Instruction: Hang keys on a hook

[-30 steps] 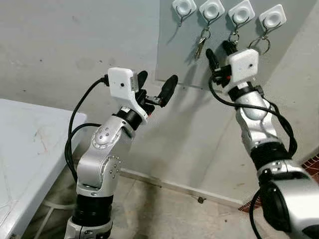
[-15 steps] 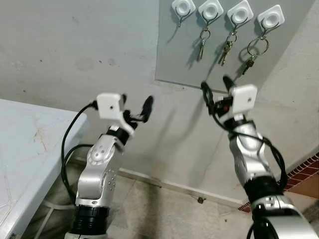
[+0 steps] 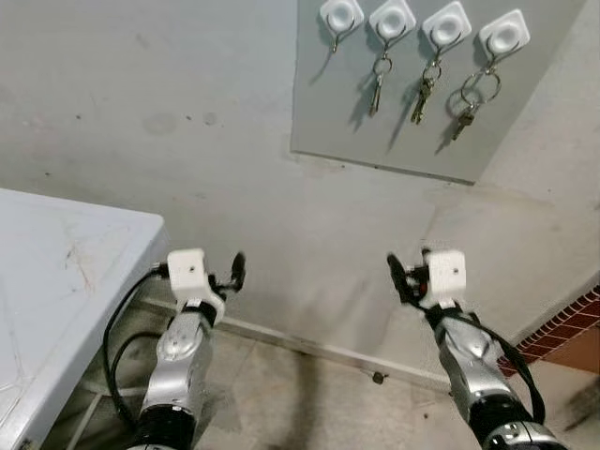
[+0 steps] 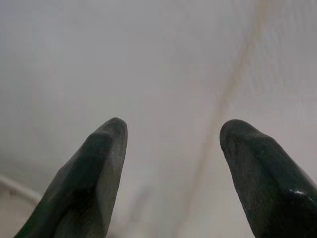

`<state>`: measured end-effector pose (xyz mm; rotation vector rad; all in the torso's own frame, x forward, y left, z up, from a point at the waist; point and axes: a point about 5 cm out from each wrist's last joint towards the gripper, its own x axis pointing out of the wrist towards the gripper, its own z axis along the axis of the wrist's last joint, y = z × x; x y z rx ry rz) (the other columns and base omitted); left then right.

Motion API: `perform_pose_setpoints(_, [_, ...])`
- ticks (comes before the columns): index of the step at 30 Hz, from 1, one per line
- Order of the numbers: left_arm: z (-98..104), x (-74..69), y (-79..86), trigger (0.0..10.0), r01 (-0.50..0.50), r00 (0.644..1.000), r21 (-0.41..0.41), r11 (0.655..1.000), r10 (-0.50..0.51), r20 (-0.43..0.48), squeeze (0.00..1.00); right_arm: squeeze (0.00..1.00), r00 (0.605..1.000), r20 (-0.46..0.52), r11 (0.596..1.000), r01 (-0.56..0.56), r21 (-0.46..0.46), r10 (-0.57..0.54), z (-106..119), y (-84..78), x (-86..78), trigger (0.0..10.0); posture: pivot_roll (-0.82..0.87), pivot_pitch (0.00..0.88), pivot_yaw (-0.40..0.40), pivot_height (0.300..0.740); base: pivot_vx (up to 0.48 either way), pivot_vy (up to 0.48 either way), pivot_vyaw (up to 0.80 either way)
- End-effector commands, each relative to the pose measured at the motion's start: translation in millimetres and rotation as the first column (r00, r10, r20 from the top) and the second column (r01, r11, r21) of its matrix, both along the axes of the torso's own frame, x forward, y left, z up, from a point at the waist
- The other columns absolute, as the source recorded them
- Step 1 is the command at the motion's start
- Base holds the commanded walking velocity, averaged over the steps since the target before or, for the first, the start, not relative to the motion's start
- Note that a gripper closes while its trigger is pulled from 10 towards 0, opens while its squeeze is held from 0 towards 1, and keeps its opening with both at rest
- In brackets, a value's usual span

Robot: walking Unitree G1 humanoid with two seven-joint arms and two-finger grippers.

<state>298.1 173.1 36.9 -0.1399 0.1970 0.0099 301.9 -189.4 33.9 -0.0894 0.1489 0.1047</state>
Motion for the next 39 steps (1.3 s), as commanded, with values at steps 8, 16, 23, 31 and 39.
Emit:
perform_pose_setpoints(8, [-47.7,-28.4,15.5,10.0,-0.027,0.977,0.085,0.996,0.044,-0.206,0.00,0.00,0.950,-0.303,0.997,0.058,-0.044,-0.069,-53.2,-20.2,-42.9,10.0,0.01,0.000,0.002,0.740,0.000,0.000,0.00])
perform_pose_setpoints(16, [-82.1,-61.9,15.0,10.0,-0.032,0.922,0.040,0.999,0.045,-0.384,0.00,0.00,0.859,-0.504,0.995,0.066,-0.076,-0.096,-88.9,-21.3,-85.0,10.0,0.01,0.000,0.003,0.740,0.000,0.000,0.00])
perform_pose_setpoints(23, [-106.1,-95.6,10.3,10.0,0.001,0.857,0.057,0.998,0.029,-0.514,0.00,0.00,0.766,-0.635,0.994,0.059,-0.093,-0.105,-111.1,-21.5,-120.8,10.0,0.01,0.000,-0.001,0.740,0.000,0.000,0.00])
perform_pose_setpoints(31, [-115.2,-111.7,9.0,10.0,-0.010,0.828,0.049,0.999,0.036,-0.559,0.00,0.00,0.698,-0.706,0.992,0.099,-0.076,-0.123,-122.0,-24.8,-144.0,10.0,0.01,0.000,0.005,0.740,0.000,0.000,0.00])
perform_pose_setpoints(39, [-114.4,-109.2,4.2,10.0,-0.007,0.833,0.035,0.999,0.025,-0.552,0.00,0.00,0.680,-0.723,0.993,0.089,-0.079,-0.119,-124.5,-19.8,-146.3,10.0,0.00,0.000,0.012,0.740,0.000,0.000,0.00])
